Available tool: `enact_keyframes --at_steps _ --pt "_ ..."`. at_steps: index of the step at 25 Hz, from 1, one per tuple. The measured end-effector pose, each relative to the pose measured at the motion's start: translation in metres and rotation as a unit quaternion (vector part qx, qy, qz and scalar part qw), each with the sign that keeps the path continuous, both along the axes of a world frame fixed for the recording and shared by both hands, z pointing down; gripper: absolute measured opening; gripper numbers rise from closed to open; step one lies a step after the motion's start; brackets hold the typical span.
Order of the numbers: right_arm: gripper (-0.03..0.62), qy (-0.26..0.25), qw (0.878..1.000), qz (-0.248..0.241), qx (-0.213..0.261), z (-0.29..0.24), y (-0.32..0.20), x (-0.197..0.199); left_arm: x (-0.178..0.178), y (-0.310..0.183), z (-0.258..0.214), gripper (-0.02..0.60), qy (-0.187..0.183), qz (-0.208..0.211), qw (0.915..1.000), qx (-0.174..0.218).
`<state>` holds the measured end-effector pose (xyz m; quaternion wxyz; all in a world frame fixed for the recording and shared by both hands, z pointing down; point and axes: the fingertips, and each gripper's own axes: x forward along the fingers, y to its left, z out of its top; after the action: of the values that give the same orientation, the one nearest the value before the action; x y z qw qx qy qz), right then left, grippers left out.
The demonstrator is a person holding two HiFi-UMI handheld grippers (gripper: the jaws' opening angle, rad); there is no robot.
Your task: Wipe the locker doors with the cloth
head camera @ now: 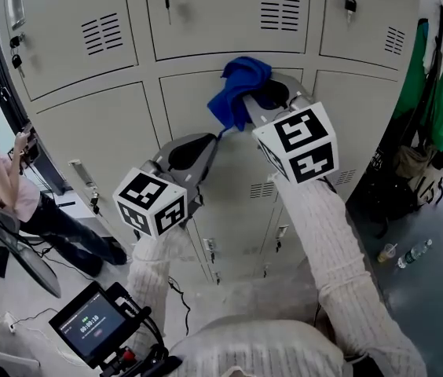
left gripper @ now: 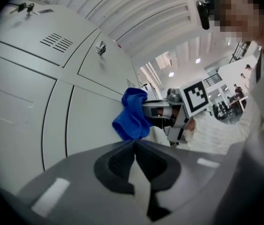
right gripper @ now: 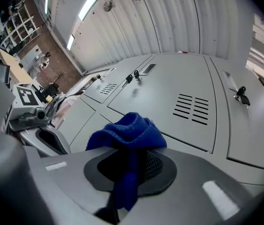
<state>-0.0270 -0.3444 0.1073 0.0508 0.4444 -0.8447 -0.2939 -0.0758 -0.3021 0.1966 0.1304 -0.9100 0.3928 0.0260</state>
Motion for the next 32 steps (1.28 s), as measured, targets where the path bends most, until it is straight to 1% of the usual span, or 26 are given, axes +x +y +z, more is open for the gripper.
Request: enact_keyframes --at_steps 4,7,12,17,22,28,32 --pt "0.049 0.011 1.0 0.001 0.008 0.0 -0.002 -0.002 -0.002 -0.005 -0.011 0.0 0.007 -0.006 0.9999 0.013" --pt "0.049 0.004 1.0 -0.003 0.018 0.001 -0.002 -0.002 -0.001 -0.009 -0.014 0.0 0.013 -0.009 0.9997 0.017" --pt "0.049 -0.009 1.0 -0.013 0.017 0.004 -0.002 -0.002 0.007 -0.011 -0.011 0.0 0.022 -0.002 0.9997 0.008" --pt "0.049 -0.017 1.0 -0.015 0.011 0.017 -0.002 -0.002 0.007 -0.015 -0.001 0.0 0.019 -0.022 0.9996 0.002" --pt "0.049 -0.016 1.0 -0.013 0.002 0.039 -0.002 -0.004 0.006 -0.017 0.007 0.0 0.015 -0.031 0.9994 0.0" --pt "0.049 -0.017 1.0 -0.003 -0.022 0.074 -0.003 -0.004 0.007 -0.019 0.028 0.0 0.011 -0.037 0.9991 -0.019" --pt "0.049 -0.008 0.999 0.011 -0.038 0.101 -0.006 -0.004 0.01 -0.019 0.047 0.0 0.025 -0.026 0.9982 -0.048"
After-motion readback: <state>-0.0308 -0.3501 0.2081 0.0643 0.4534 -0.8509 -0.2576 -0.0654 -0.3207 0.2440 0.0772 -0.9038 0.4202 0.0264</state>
